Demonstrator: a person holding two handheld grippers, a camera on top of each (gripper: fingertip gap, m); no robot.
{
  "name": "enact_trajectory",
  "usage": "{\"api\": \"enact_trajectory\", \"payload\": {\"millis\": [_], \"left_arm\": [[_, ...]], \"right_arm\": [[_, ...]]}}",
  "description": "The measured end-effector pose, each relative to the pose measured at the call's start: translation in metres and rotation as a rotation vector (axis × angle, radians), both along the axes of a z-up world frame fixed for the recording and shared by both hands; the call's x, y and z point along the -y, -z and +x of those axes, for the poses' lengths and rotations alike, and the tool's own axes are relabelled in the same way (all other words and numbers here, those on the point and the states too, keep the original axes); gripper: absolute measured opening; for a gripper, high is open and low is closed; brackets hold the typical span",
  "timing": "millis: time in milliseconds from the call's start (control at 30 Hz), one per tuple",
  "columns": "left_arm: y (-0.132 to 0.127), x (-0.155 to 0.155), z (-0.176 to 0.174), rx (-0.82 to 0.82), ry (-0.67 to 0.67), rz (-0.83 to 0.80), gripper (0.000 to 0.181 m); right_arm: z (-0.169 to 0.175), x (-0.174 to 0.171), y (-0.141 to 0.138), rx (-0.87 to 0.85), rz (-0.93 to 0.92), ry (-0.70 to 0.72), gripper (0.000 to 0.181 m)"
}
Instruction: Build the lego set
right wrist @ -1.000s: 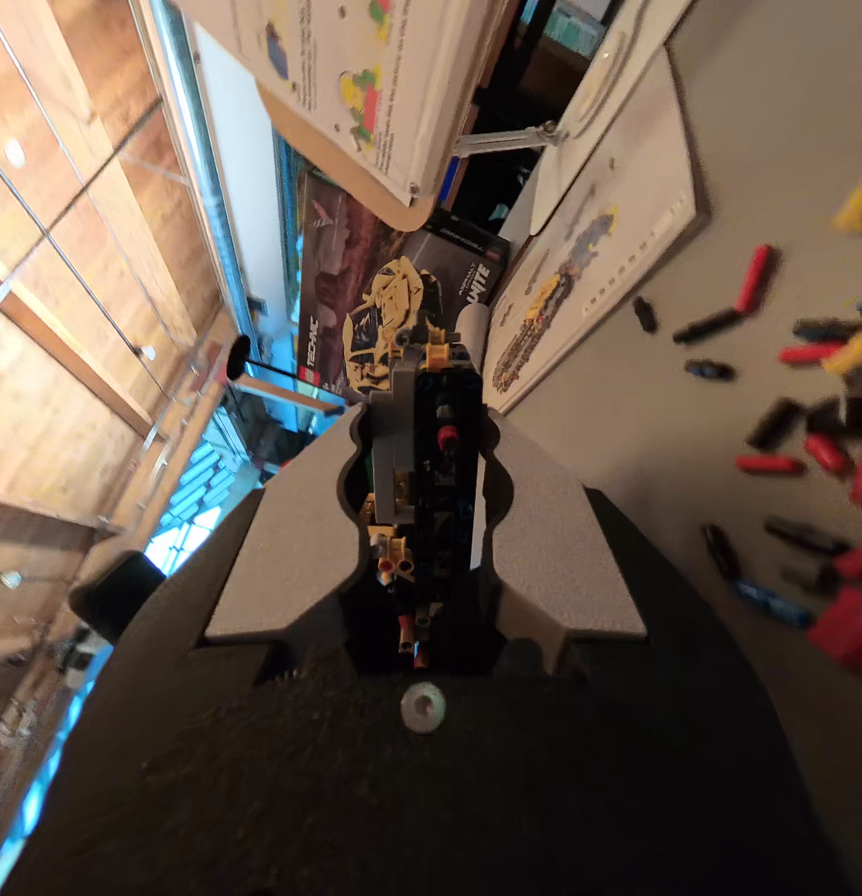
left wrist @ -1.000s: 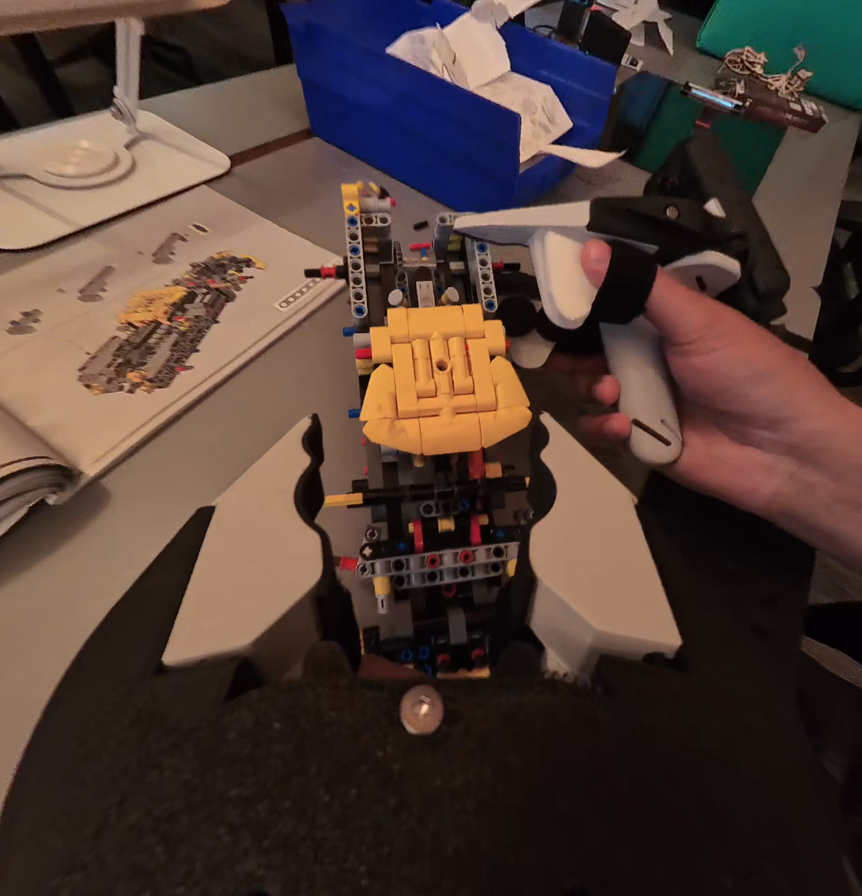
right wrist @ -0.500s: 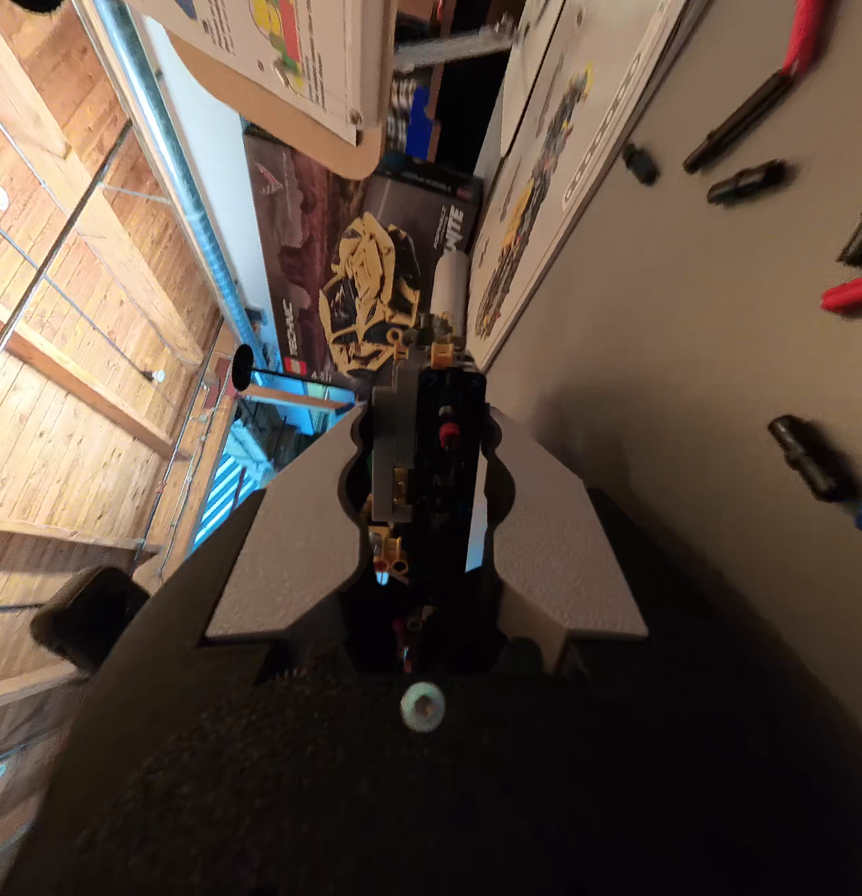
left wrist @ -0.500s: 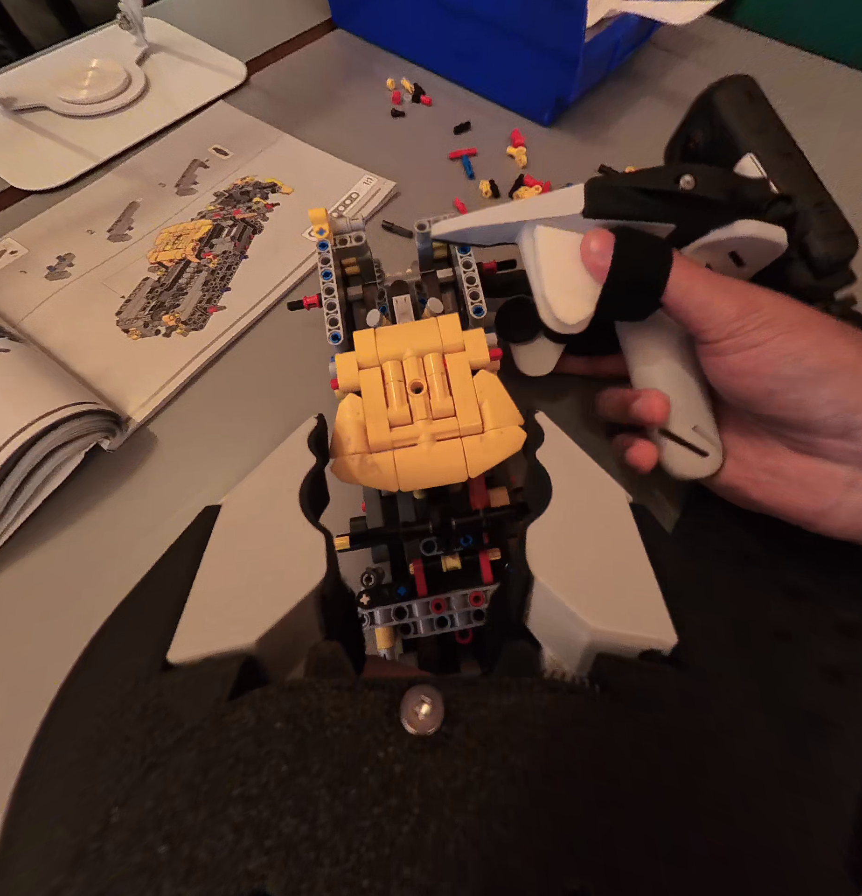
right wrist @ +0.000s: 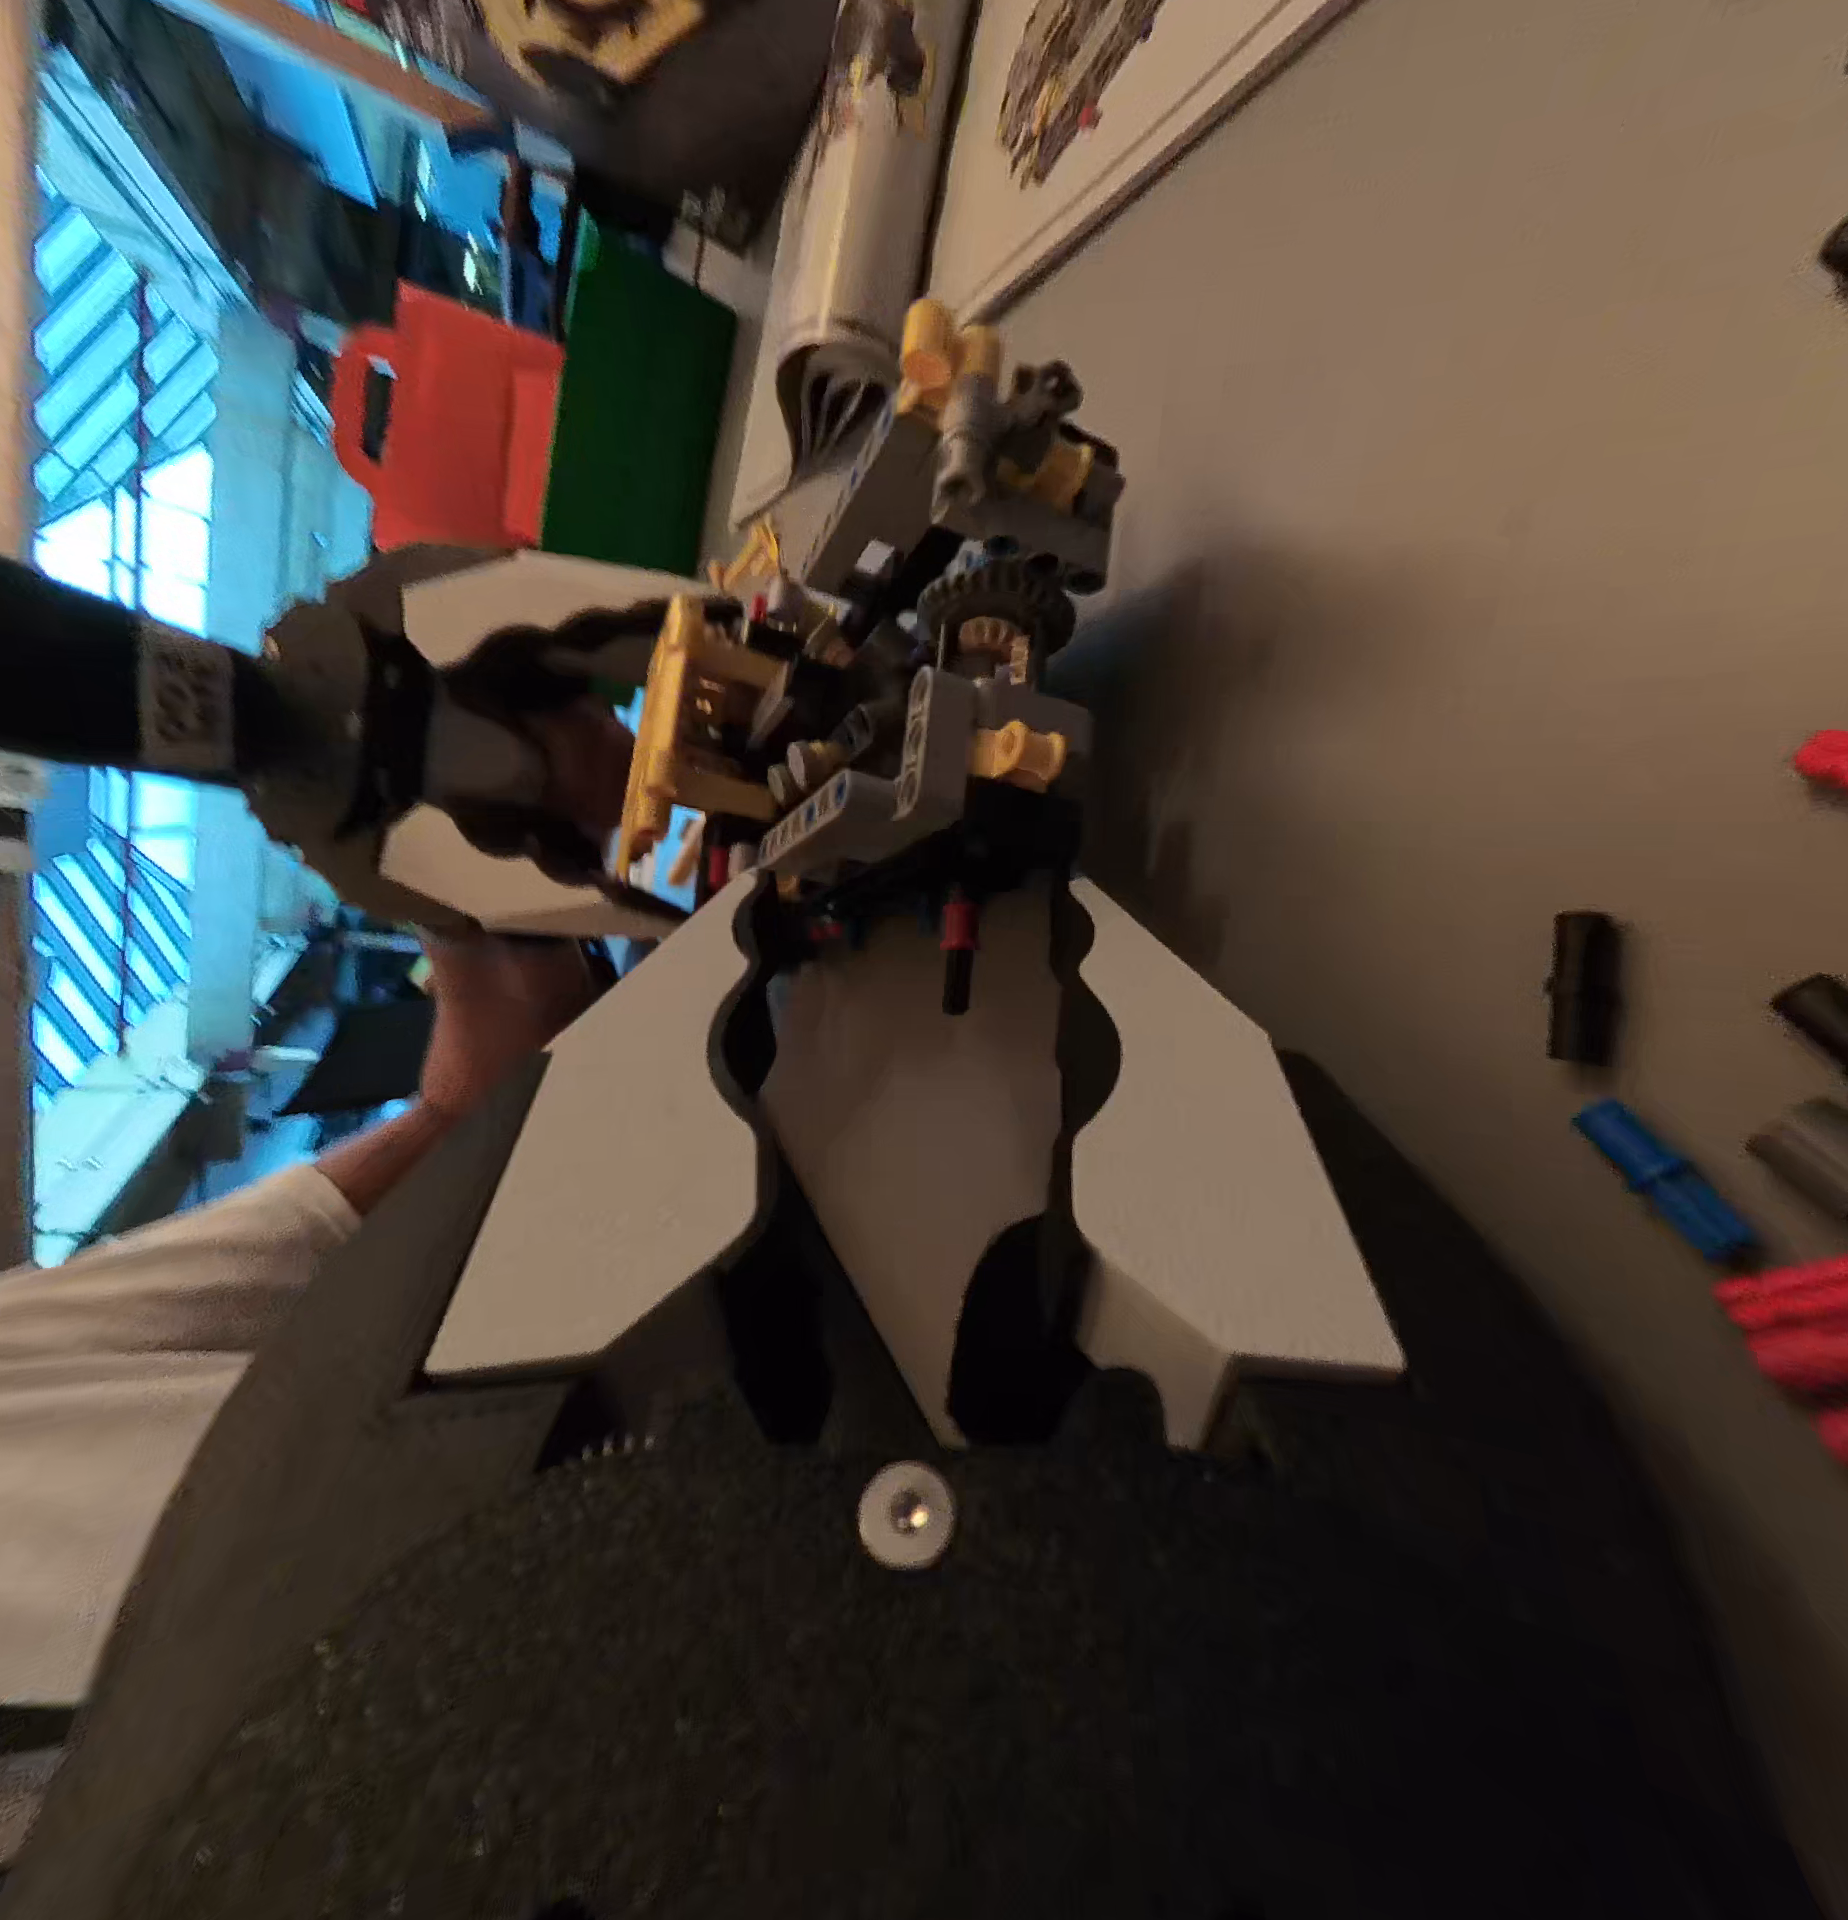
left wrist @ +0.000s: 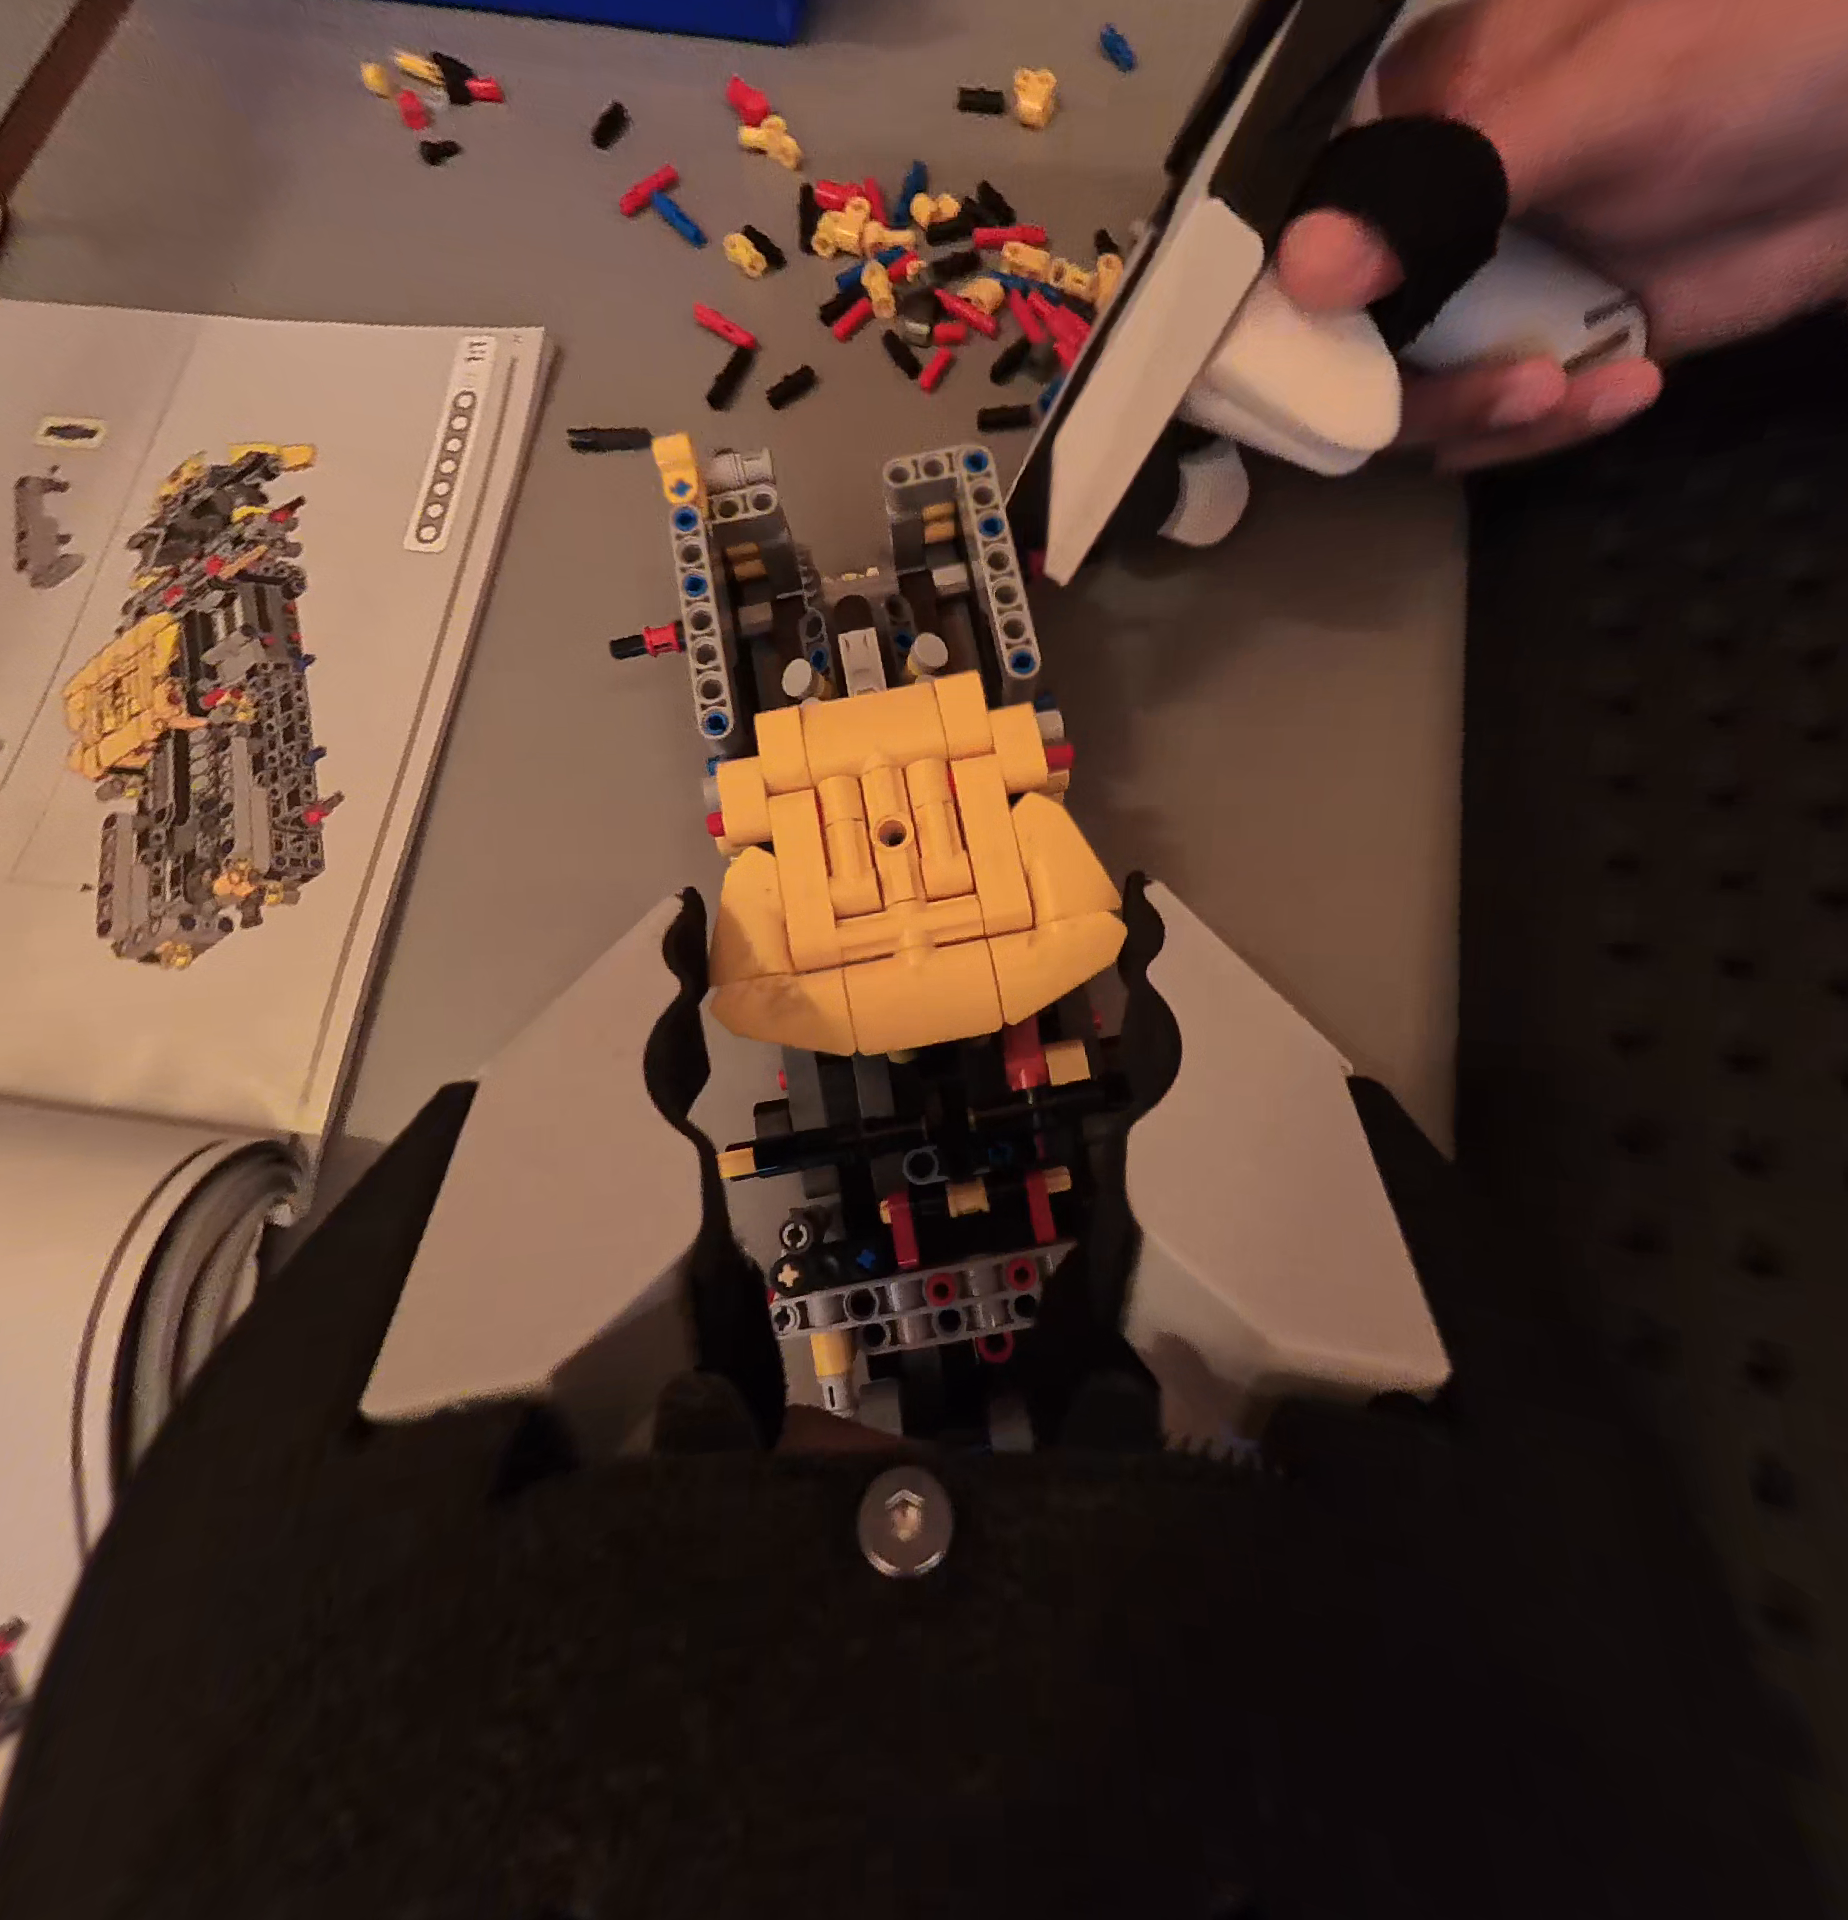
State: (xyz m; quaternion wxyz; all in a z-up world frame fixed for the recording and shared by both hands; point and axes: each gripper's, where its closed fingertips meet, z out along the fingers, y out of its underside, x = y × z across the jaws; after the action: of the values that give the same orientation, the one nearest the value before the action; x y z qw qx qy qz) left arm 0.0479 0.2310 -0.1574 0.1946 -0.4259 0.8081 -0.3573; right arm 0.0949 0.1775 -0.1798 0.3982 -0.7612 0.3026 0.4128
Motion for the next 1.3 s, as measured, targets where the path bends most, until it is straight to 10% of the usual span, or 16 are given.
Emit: {"api": "enact_trajectory", "payload": {"millis": [400,800,1300], "left_arm": [[0.012,-0.009,0.004,-0.056,0.287,0.159,0.079],[0.015,-0.02,0.014,-0.07,0.415,0.246,0.078],[0.017,-0.02,0.017,-0.052,0.39,0.312,0.078]], "right_arm": [[0.006,0.025,0.002,0.289,-0.075,-0.119,0.049],[-0.01,-0.01,-0.009,1.237,0.046,-0.587,0.033],[-0.023,-0.029,0.0,1.355,-0.019,-0.848,0.007]]}}
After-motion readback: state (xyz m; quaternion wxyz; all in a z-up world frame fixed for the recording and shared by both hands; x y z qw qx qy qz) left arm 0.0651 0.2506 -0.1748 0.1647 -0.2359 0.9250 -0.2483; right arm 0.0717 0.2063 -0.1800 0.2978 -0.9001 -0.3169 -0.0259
